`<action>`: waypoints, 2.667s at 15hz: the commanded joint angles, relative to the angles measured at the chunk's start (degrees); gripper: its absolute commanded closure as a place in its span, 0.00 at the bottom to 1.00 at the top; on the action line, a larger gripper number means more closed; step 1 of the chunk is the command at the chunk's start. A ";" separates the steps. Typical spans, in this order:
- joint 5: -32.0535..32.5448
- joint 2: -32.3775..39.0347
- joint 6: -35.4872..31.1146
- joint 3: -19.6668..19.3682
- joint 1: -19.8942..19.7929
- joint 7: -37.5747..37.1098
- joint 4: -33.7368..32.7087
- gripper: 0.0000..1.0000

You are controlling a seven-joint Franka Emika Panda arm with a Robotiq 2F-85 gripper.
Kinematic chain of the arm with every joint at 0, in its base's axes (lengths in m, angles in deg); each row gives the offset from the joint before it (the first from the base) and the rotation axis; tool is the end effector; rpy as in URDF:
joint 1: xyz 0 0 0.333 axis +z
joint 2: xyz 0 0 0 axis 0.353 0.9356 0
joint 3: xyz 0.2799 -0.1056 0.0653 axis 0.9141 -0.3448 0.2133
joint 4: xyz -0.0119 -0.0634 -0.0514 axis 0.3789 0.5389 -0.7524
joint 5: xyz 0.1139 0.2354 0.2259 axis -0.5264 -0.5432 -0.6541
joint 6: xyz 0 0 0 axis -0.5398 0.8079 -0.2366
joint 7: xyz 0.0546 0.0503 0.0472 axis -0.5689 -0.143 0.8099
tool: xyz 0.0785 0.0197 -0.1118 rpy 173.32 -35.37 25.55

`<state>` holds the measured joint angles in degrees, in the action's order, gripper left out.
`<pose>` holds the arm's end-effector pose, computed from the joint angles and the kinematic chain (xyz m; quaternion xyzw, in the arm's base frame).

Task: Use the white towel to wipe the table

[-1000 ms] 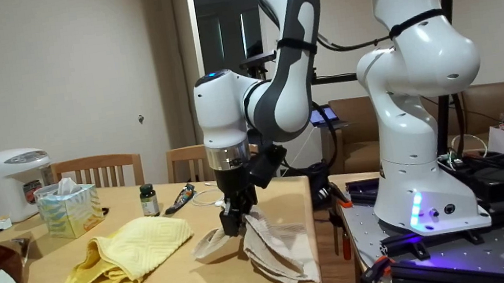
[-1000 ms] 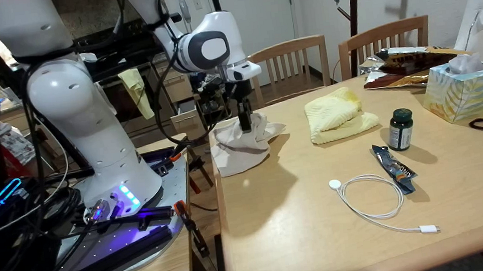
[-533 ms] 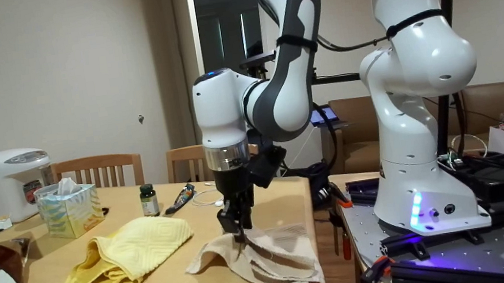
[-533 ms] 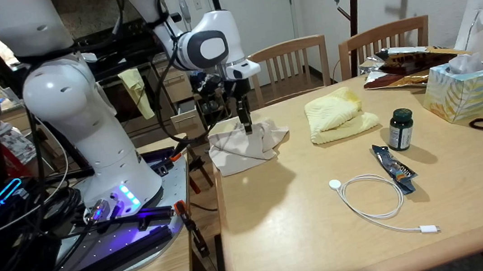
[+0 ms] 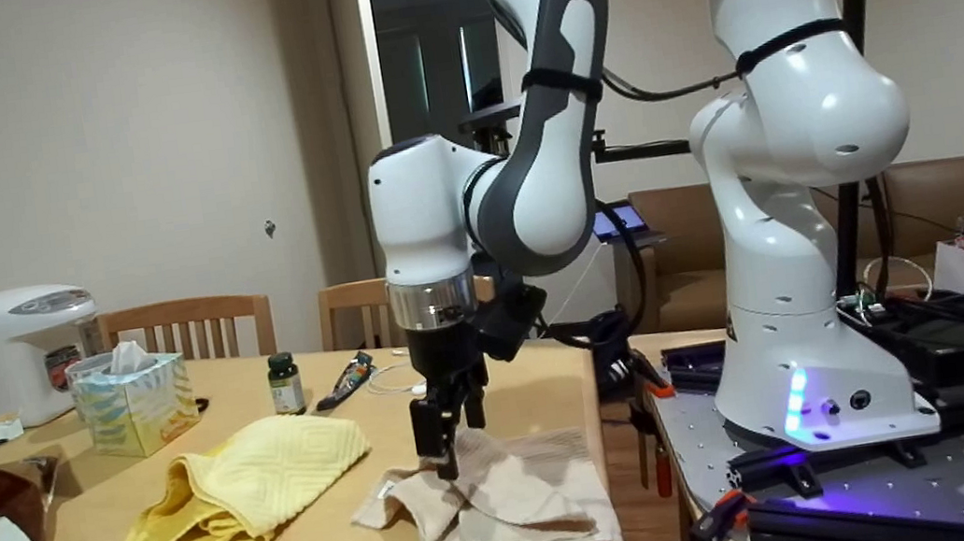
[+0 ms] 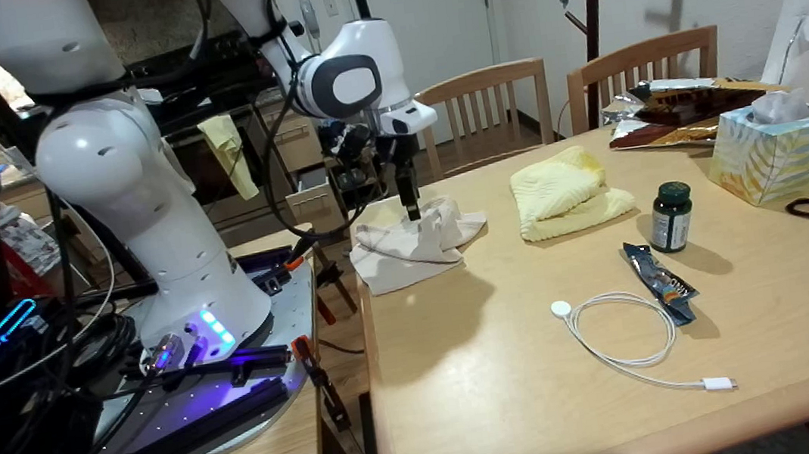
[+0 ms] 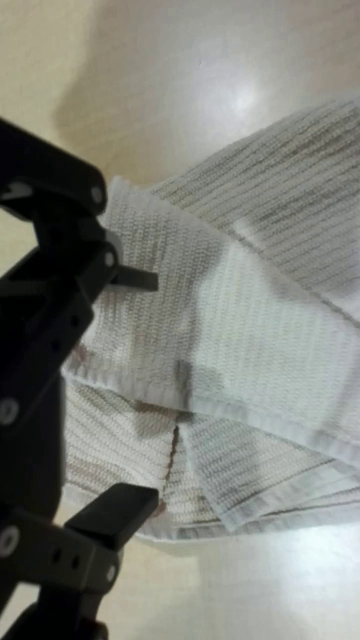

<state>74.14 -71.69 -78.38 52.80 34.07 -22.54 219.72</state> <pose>0.3664 0.1097 0.1964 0.9928 -0.1165 -0.0041 0.0264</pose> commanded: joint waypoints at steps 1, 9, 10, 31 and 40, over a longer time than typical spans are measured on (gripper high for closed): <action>-4.88 2.39 -3.54 2.02 -1.76 6.62 -0.61 0.00; -11.17 8.03 -4.72 3.07 -1.97 15.37 -4.71 0.32; -11.40 8.24 -4.57 3.13 -2.04 15.84 -4.92 0.40; -9.17 7.66 -2.53 -0.31 2.43 12.44 -4.37 0.36; -3.87 3.53 6.39 0.45 5.47 10.57 -6.51 0.00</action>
<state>67.80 -65.37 -76.49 52.20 39.08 -10.31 213.71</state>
